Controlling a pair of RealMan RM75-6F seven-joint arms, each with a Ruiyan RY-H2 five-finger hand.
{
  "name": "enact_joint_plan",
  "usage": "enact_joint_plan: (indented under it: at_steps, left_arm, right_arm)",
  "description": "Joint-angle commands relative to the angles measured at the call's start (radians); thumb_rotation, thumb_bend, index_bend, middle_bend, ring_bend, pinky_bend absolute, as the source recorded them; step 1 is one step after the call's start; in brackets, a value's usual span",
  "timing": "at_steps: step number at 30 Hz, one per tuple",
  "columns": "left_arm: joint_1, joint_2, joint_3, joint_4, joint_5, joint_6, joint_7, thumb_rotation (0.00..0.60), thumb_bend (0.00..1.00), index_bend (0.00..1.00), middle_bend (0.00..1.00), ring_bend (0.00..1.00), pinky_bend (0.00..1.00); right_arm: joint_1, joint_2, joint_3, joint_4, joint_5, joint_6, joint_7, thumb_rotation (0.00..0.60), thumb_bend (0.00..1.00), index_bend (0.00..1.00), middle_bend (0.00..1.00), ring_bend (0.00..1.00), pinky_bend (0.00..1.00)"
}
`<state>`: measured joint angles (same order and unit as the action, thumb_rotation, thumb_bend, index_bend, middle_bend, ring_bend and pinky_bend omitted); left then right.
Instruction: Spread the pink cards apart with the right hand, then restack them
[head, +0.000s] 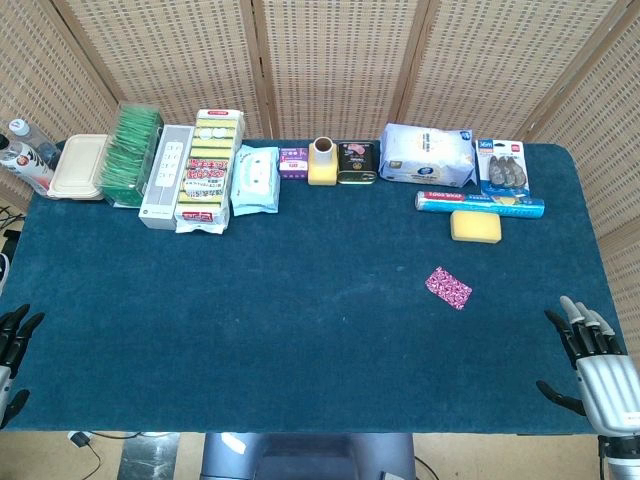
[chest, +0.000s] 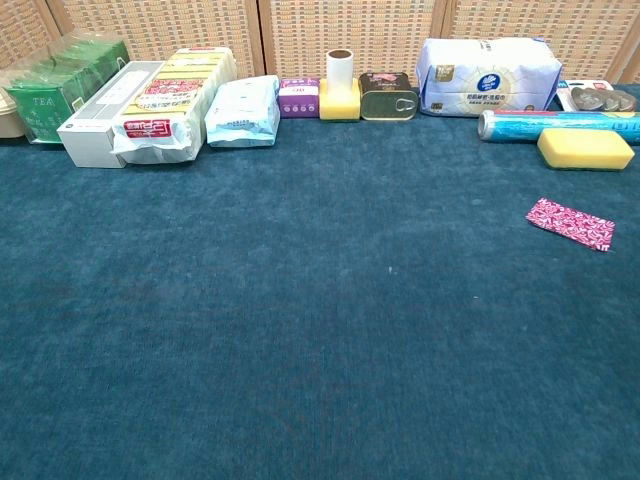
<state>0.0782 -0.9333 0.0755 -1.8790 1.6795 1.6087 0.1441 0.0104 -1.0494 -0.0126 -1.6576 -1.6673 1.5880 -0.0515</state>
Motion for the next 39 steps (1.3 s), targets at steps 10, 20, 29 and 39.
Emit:
enact_joint_plan:
  at_steps: [10, 20, 29, 39]
  left_arm:
    - [-0.008, 0.011, 0.005, -0.006, 0.006, -0.016, -0.015, 0.6, 0.13, 0.0, 0.0, 0.0, 0.08]
    - [0.006, 0.034, 0.01, 0.006, 0.023, 0.02, -0.081, 0.6, 0.13, 0.0, 0.0, 0.0, 0.08]
    - [0.008, 0.043, 0.014, 0.015, 0.033, 0.027, -0.115, 0.6, 0.13, 0.0, 0.0, 0.0, 0.08]
    - [0.004, 0.051, 0.014, 0.018, 0.028, 0.019, -0.136, 0.6, 0.13, 0.0, 0.0, 0.0, 0.08]
  right_arm:
    - [0.015, 0.001, -0.012, -0.013, 0.0, -0.045, 0.023, 0.6, 0.0, 0.08, 0.02, 0.0, 0.01]
    - [0.094, -0.01, 0.008, -0.029, 0.078, -0.209, 0.049, 0.6, 0.0, 0.1, 0.05, 0.0, 0.02]
    - [0.239, -0.035, 0.086, -0.103, 0.207, -0.423, -0.031, 0.6, 0.0, 0.13, 0.07, 0.0, 0.06]
    - [0.396, -0.12, 0.153, -0.104, 0.461, -0.654, -0.149, 0.6, 0.0, 0.13, 0.16, 0.11, 0.17]
